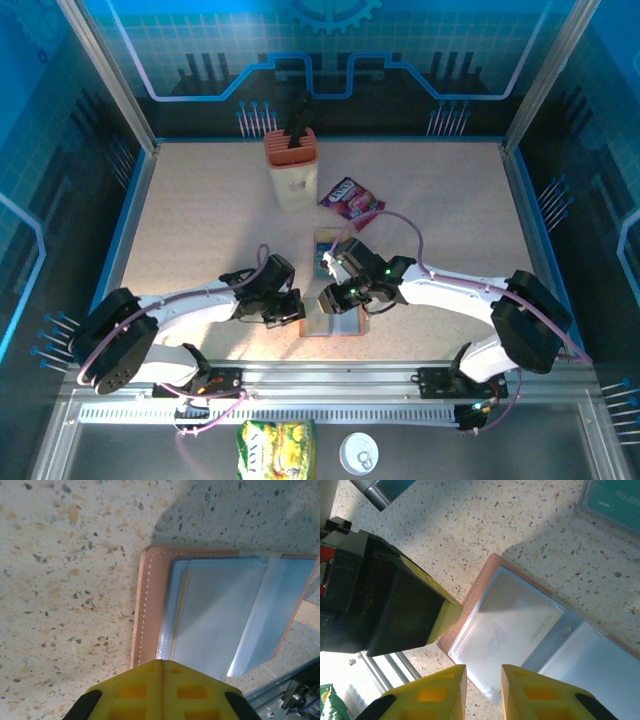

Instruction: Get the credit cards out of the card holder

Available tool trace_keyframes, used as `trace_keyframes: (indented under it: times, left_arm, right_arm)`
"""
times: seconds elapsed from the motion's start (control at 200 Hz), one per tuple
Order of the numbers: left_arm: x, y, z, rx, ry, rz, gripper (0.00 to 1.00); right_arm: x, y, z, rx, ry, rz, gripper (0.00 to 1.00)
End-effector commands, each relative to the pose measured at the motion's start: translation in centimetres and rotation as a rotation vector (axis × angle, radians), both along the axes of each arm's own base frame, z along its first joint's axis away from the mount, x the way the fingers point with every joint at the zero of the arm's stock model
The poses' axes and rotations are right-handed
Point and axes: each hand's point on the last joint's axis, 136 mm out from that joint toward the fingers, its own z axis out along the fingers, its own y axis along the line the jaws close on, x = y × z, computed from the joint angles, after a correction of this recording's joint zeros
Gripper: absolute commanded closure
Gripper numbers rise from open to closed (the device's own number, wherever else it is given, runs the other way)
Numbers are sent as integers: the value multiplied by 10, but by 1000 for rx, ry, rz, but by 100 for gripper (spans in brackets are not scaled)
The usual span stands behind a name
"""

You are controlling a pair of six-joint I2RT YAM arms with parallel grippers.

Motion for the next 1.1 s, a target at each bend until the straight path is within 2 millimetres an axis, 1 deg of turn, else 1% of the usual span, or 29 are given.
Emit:
trace_keyframes:
  times: [0.0, 0.14, 0.325, 0.45, 0.68, 0.755, 0.86, 1.096]
  left_arm:
    - [-9, 4, -9, 23, 22, -31, 95]
    - [-11, 6, -16, 44, 36, -41, 95]
    - [-12, 10, -18, 64, 38, -41, 95]
    - [-13, 12, -20, 79, 42, -43, 95]
    - [-14, 16, -21, 92, 45, -39, 96]
    - [-14, 16, -20, 93, 46, -37, 96]
    - [-15, 16, -21, 96, 50, -37, 95]
    - [-17, 19, -23, 111, 61, -33, 96]
  right_arm:
    - [-7, 3, -10, -13, 32, -20, 76]
    - [-13, 6, -18, -15, 65, -31, 76]
    - [-17, 9, -26, -16, 132, -70, 78]
    - [-21, 17, -27, 4, 199, -79, 78]
    - [-23, 31, -32, 41, 272, -83, 70]
    - [-22, 31, -36, 33, 279, -92, 68]
    - [-20, 30, -40, 13, 284, -101, 68]
    - [-16, 11, -49, -40, 282, -154, 67]
